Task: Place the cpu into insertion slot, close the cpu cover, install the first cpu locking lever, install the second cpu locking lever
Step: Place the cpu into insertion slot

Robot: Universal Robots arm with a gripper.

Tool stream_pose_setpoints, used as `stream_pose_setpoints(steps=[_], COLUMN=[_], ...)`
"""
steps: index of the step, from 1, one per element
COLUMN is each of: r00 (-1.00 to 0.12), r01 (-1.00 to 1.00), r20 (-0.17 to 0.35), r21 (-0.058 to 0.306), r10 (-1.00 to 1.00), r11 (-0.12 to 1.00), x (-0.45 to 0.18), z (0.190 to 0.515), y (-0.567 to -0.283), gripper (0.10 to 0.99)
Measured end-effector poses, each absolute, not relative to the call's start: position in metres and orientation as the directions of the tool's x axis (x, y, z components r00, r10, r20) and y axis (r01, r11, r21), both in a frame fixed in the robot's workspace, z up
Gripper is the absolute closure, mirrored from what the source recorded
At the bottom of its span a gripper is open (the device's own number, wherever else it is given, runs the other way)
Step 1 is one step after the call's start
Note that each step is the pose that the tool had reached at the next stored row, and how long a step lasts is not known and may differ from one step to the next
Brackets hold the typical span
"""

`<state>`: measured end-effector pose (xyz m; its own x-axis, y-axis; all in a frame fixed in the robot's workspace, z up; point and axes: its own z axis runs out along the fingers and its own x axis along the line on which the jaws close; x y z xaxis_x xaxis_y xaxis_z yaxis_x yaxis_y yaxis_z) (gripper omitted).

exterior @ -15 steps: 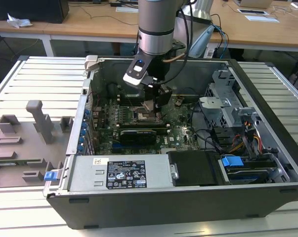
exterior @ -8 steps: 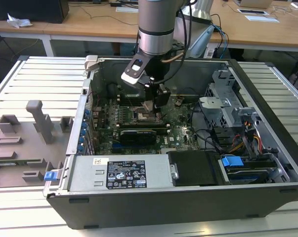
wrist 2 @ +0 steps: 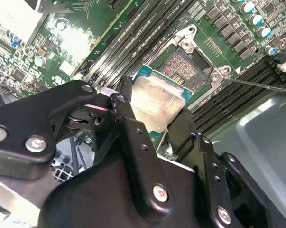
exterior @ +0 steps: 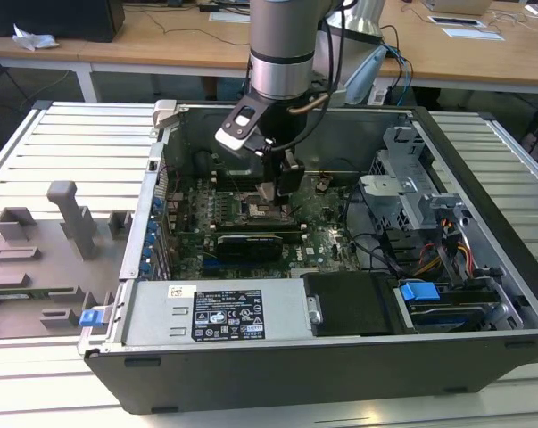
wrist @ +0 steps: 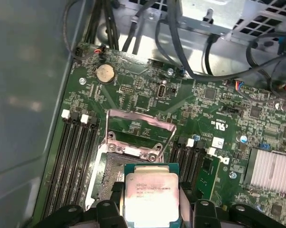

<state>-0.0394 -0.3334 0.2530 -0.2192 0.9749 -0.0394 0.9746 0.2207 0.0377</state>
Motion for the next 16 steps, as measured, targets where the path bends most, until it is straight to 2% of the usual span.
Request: stream_pose_setpoints(steps=[16], r00=[-0.034], r01=[0.999], r20=[-0.046], r21=[0.037], r10=[0.998], r11=[0.036], x=[-0.0394], z=[0.2524], y=[-0.3334], gripper=[0.541])
